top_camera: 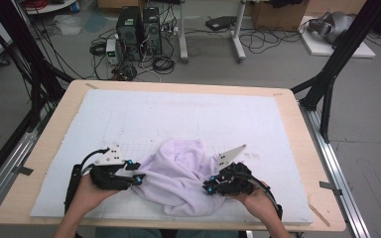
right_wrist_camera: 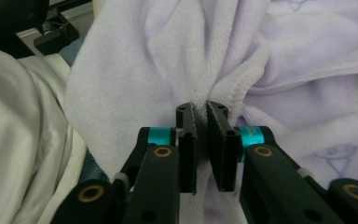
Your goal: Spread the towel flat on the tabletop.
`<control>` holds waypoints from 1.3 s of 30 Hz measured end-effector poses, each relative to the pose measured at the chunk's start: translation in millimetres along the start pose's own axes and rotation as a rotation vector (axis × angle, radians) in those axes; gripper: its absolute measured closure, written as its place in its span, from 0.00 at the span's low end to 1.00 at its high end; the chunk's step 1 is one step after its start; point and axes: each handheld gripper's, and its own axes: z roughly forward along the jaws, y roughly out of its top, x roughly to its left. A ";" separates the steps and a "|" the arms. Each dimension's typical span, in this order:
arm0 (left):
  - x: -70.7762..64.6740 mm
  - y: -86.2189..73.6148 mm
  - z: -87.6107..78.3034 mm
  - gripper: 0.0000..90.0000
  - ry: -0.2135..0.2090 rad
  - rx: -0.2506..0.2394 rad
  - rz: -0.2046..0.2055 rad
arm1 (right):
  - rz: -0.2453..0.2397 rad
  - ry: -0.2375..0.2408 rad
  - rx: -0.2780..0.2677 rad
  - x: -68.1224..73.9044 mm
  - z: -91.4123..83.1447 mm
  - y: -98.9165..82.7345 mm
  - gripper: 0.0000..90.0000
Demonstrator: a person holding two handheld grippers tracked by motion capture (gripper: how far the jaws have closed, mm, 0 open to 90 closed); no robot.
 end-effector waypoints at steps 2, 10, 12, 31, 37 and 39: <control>8.3 4.0 -5.3 0.55 0.026 -0.031 -0.027 | -0.004 -0.032 -0.068 -2.0 -10.5 13.4 0.79; 25.9 4.0 10.6 0.60 0.103 0.025 -0.067 | -0.060 -0.073 -0.101 -17.7 16.2 66.0 0.65; 29.6 2.8 19.7 0.57 0.108 0.053 -0.078 | -0.053 -0.049 -0.062 -24.2 37.3 74.5 0.63; 14.0 22.3 -3.7 0.95 0.166 -0.075 -0.018 | 0.012 -0.077 -0.112 -19.7 -17.9 32.6 0.92; -14.5 22.3 -14.1 0.94 0.126 -0.072 0.041 | -0.001 -0.084 -0.101 13.3 -27.3 11.5 0.92; -17.8 11.1 -8.2 0.93 0.095 -0.029 0.038 | 0.009 -0.059 -0.077 16.9 -19.5 2.1 0.92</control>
